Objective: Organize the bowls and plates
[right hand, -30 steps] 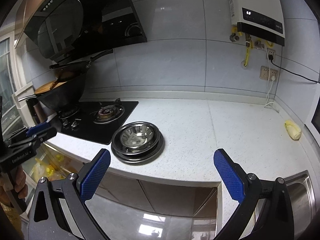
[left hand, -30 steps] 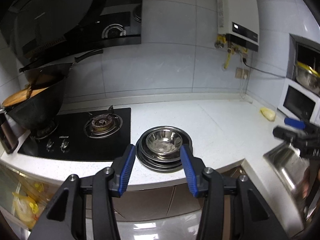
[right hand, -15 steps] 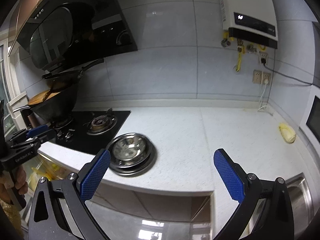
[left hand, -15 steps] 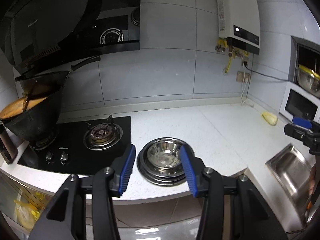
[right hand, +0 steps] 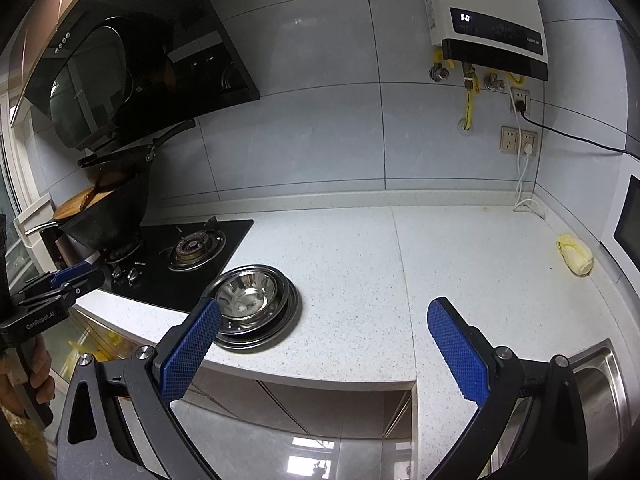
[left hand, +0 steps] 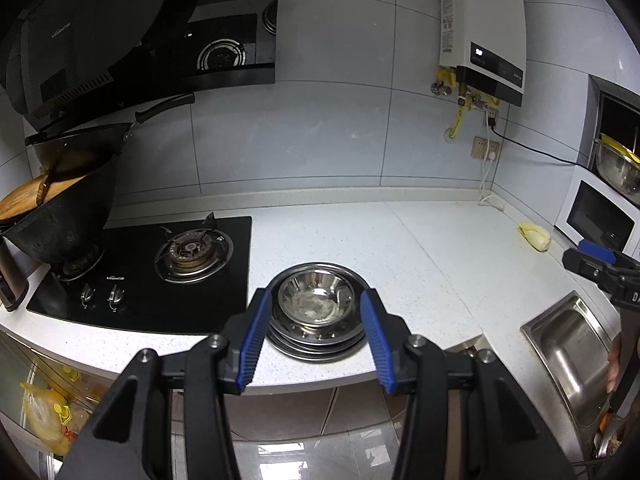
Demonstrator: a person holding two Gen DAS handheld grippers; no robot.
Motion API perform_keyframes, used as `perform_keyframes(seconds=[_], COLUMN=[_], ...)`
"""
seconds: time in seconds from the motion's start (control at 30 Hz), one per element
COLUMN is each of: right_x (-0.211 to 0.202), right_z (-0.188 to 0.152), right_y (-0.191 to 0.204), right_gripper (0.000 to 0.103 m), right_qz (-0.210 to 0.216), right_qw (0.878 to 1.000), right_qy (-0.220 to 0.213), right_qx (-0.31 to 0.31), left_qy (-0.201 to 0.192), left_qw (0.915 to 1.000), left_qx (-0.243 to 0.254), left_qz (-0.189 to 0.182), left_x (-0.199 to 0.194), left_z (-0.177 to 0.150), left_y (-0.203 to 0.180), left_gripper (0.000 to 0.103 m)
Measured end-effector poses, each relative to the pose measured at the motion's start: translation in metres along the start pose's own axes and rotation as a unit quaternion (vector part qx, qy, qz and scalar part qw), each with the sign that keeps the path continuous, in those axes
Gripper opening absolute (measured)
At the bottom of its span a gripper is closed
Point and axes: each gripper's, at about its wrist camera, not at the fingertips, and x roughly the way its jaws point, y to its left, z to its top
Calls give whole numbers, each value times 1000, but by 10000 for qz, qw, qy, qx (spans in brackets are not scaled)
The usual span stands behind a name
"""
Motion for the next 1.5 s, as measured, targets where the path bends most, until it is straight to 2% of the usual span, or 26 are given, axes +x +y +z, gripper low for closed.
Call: perform_keyframes(seconds=[0.37, 0.6, 0.9, 1.17, 1.5], right_x=[6, 9, 5, 2, 10], right_z=[-1, -6, -9, -7, -6], right_y=[-3, -1, -7, -9, 0], right_gripper=[102, 102, 102, 102, 102], right_qz=[140, 161, 75, -5, 192], right_qw=[9998, 9996, 9996, 9995, 9993], right_qy=[139, 223, 228, 248, 323], right_qx=[6, 18, 171, 183, 64], left_qy=[59, 39, -16, 20, 92], left_qw=[10000, 9996, 9984, 9990, 9989], left_qx=[-29, -125, -8, 37, -52], left_qz=[49, 259, 568, 435, 464], left_x=[-6, -8, -5, 1, 2], left_z=[-6, -12, -13, -12, -14], left_y=[-1, 5, 3, -2, 5], left_gripper=[45, 45, 45, 45, 45])
